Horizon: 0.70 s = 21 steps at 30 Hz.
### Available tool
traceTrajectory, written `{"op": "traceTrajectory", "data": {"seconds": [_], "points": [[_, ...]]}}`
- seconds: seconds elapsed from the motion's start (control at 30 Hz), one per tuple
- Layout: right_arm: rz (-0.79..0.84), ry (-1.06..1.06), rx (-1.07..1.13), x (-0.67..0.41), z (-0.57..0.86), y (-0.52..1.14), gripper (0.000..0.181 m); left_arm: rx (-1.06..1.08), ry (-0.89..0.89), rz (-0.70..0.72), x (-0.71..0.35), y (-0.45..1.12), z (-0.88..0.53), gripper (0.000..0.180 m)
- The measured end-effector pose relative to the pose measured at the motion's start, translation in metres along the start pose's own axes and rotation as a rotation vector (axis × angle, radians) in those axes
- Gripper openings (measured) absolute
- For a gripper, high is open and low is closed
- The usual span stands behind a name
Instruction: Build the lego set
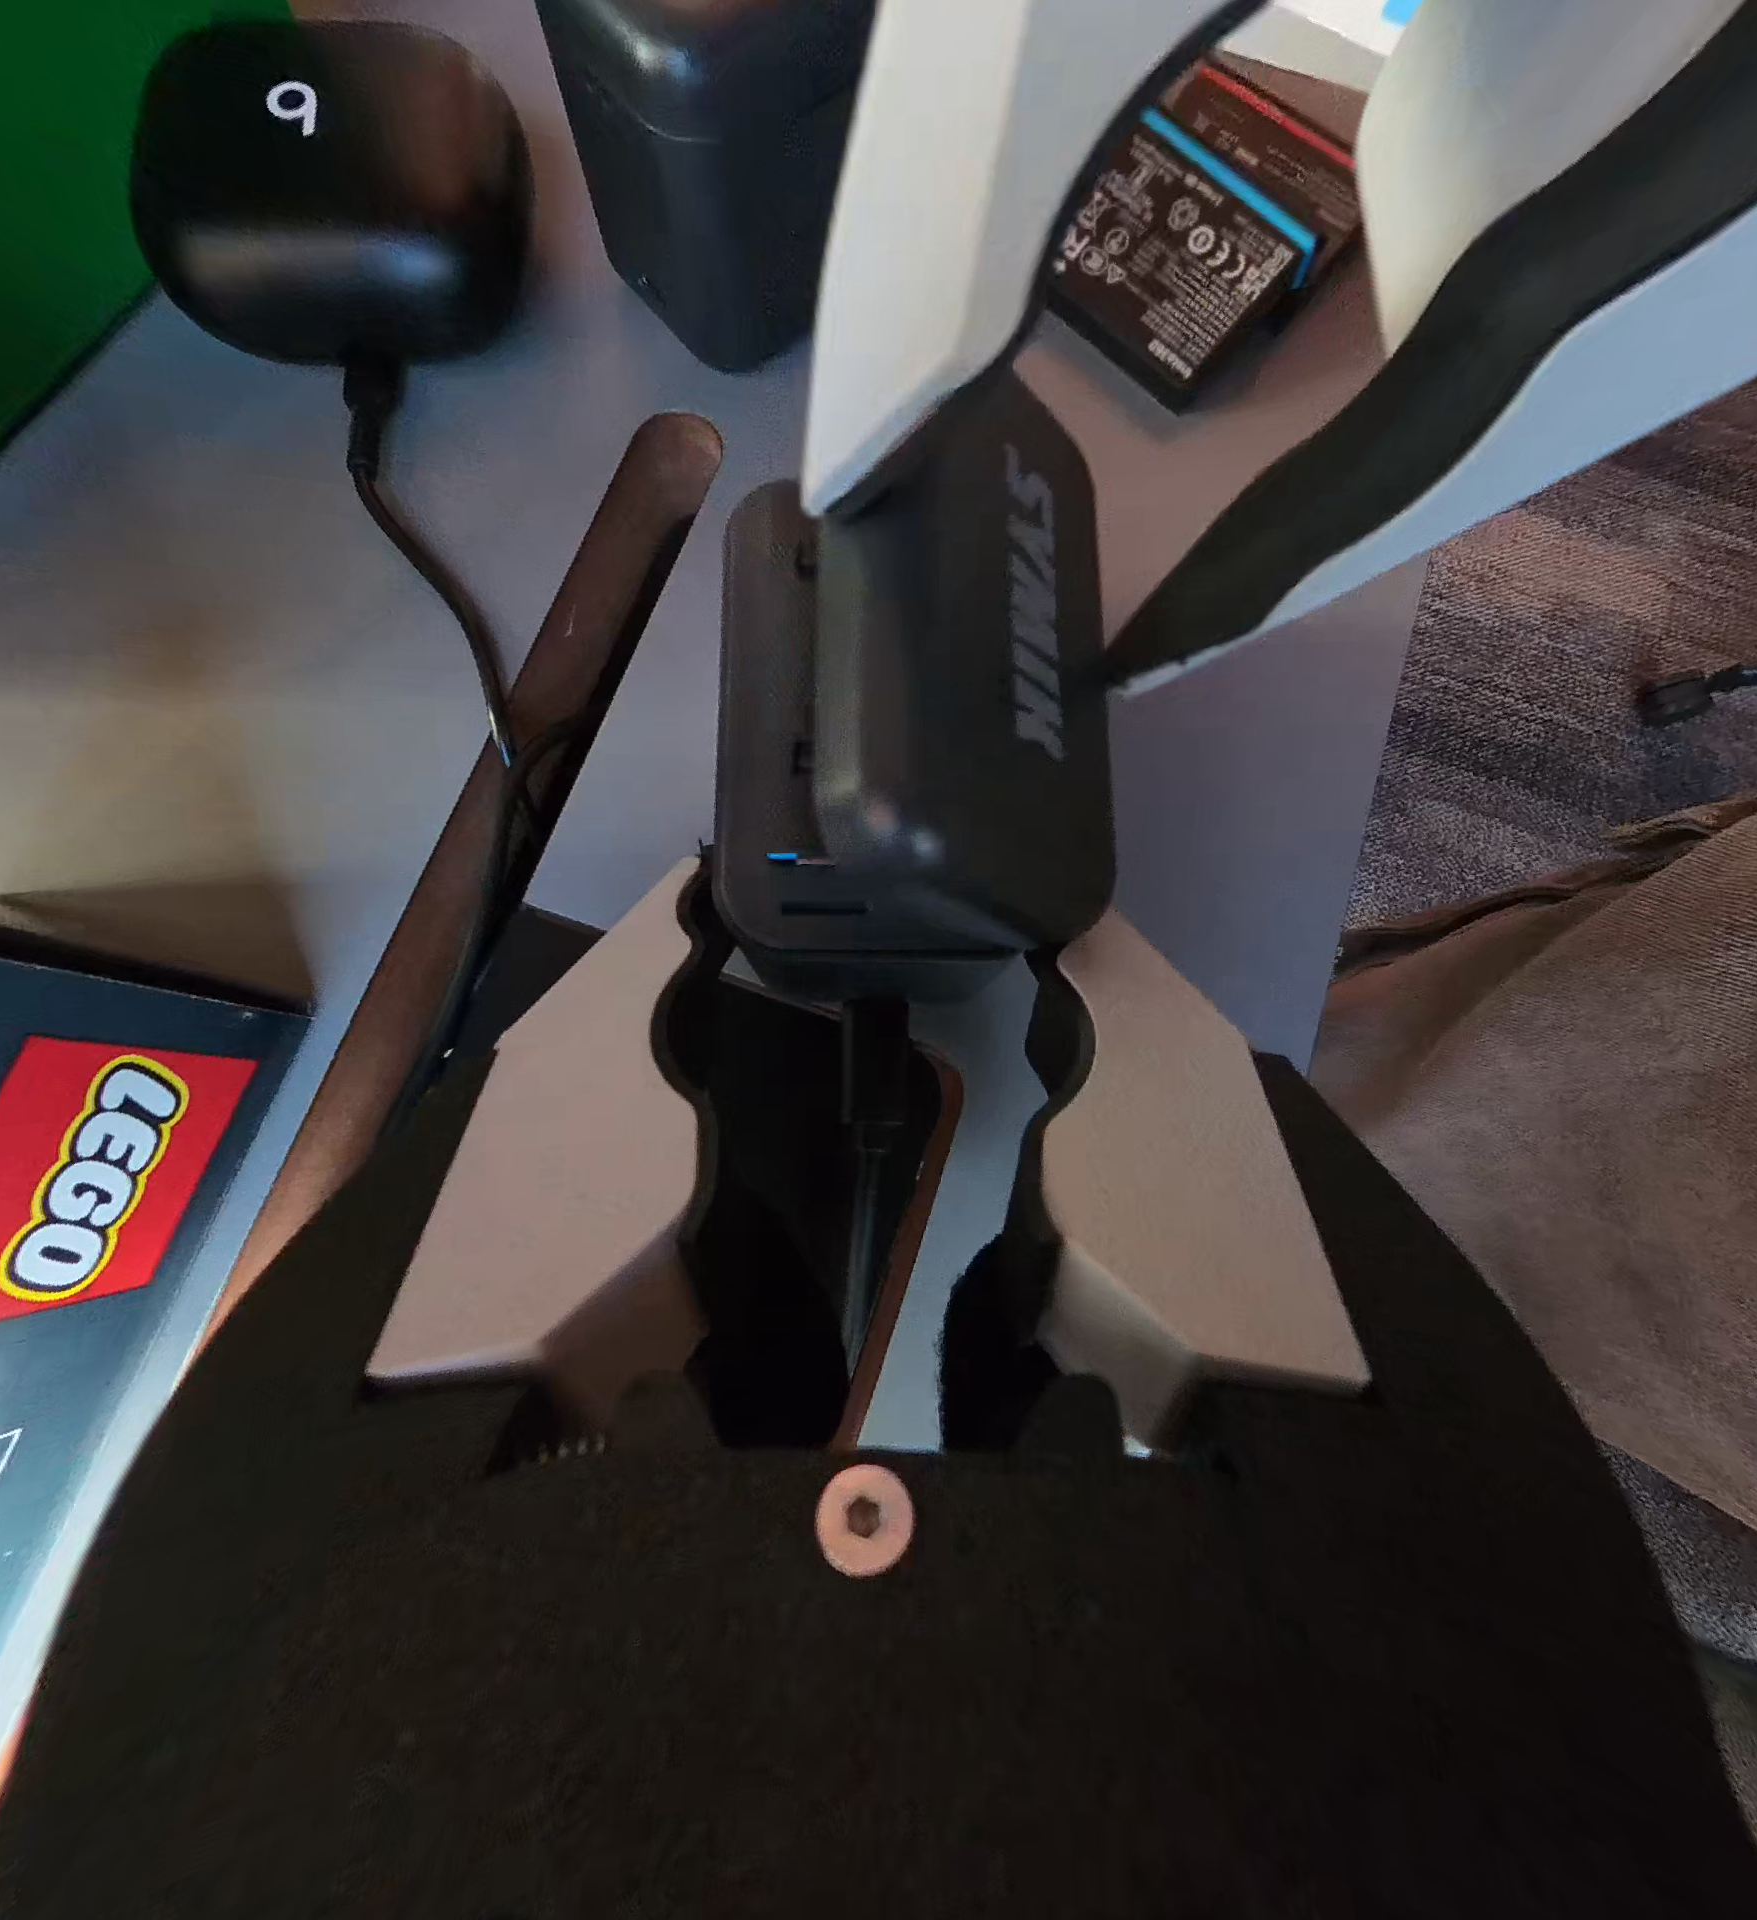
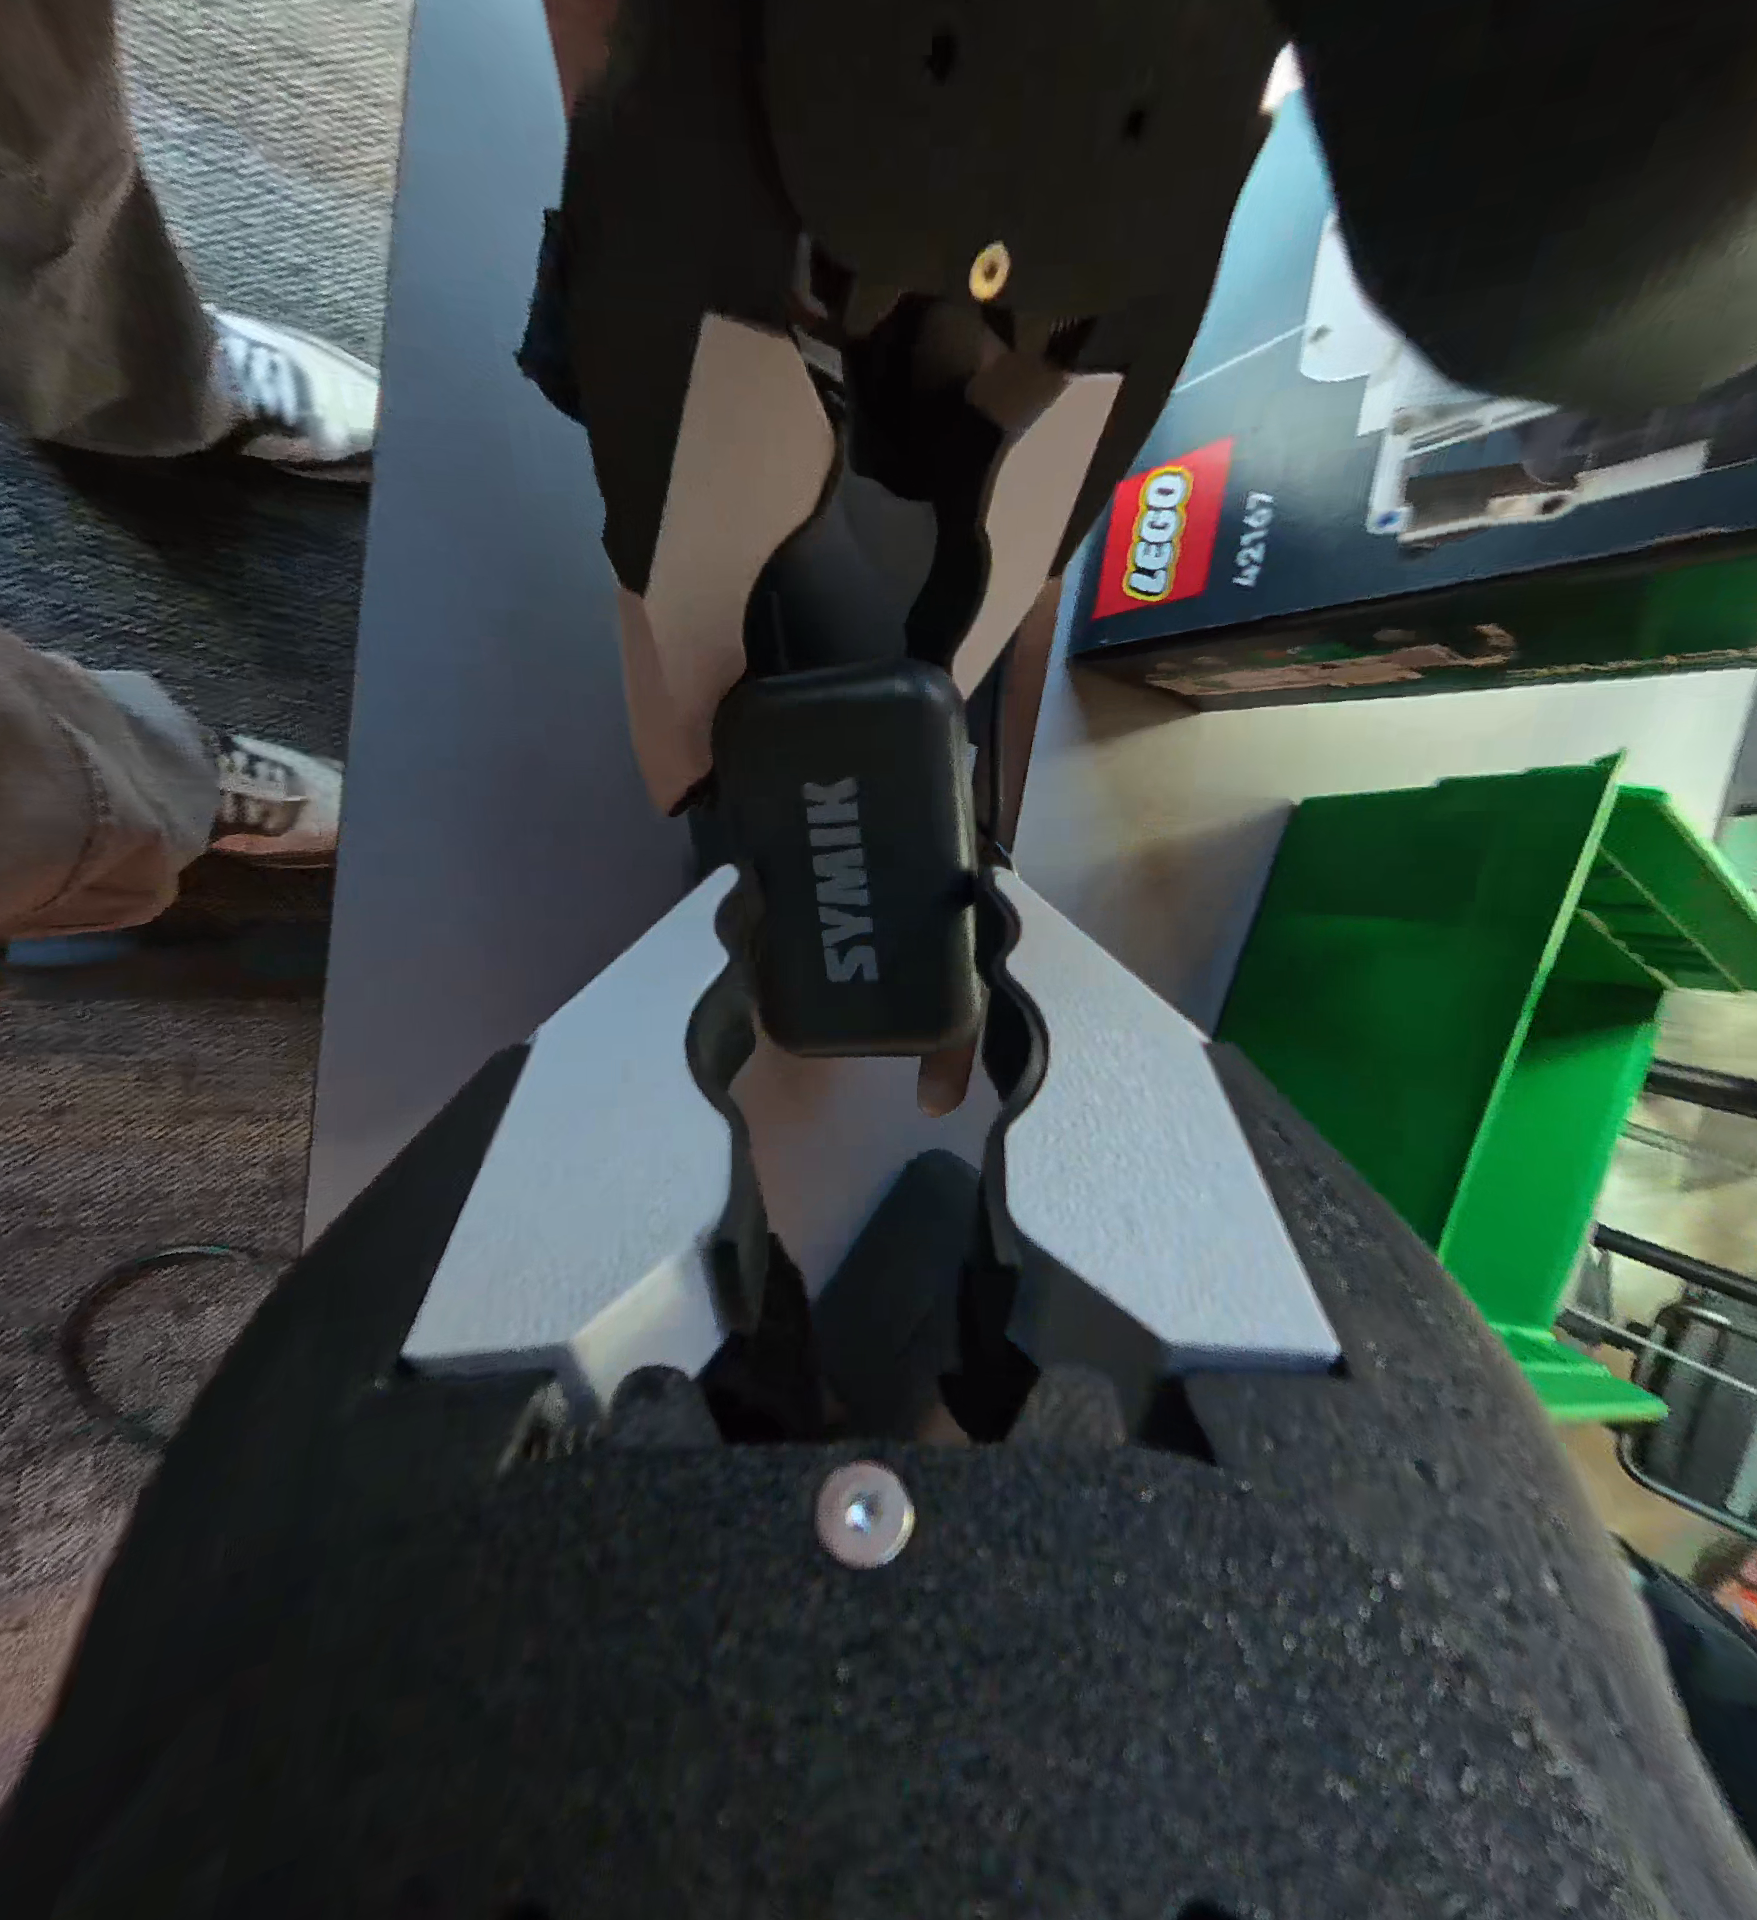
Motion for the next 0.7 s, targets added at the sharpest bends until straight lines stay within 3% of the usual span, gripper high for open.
{"op": "traceTrajectory", "data": {"seconds": [0.4,0.67,0.7], "points": [[-0.007,0.132,0.042,-0.003,-0.026,-0.027,0.038,0.032,0.042,-0.012,0.001,0.0,-0.001,0.055],[-0.002,0.364,0.109,-0.001,-0.02,-0.054,0.044,0.031,0.037,-0.028,0.0,0.001,0.0,0.054],[-0.004,0.4,0.116,0.0,-0.02,-0.058,0.044,0.033,0.035,-0.041,0.001,0.002,0.001,0.061]]}}
Point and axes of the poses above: each gripper's, where its closed fingertips meet, y out along the fingers, x out of its underside, z = x × y across the jaws, the point moved 10 cm from there along -y, back along the fingers, and after that the axes turned 12 degrees about y, right-handed, at the moved point
